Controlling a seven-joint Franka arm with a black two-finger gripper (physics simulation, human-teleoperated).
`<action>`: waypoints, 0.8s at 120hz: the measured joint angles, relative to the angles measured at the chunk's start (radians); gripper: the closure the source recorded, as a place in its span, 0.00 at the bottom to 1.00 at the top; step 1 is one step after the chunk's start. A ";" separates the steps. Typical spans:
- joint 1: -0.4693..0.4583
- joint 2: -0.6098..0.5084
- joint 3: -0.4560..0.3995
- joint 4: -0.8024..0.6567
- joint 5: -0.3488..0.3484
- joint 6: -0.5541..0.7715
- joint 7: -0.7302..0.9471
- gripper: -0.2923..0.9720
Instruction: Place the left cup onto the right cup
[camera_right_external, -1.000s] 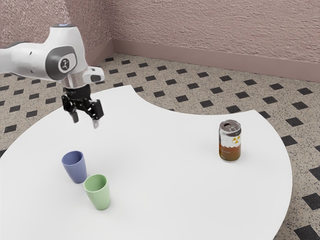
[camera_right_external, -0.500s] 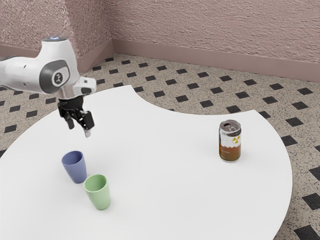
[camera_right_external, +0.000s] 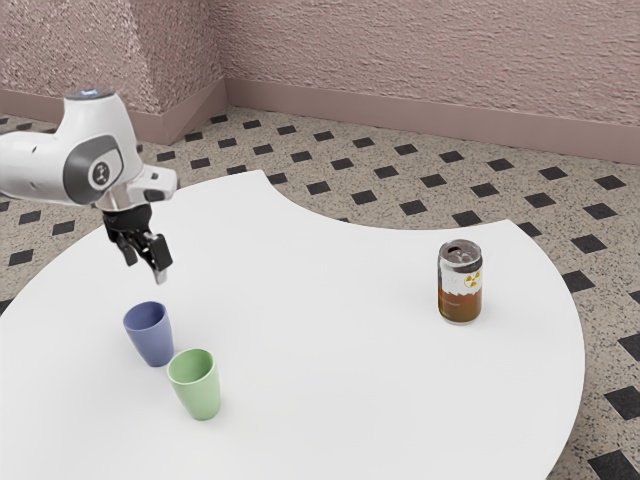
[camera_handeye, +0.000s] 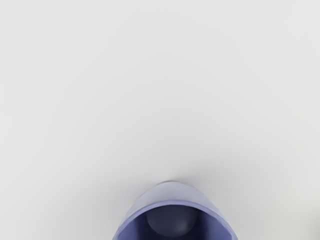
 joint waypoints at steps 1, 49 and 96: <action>0.001 0.001 0.000 -0.001 0.000 0.001 0.001 0.25; 0.031 0.062 0.000 -0.013 0.000 0.049 0.039 0.25; 0.027 0.041 0.000 -0.068 0.000 0.073 0.054 0.25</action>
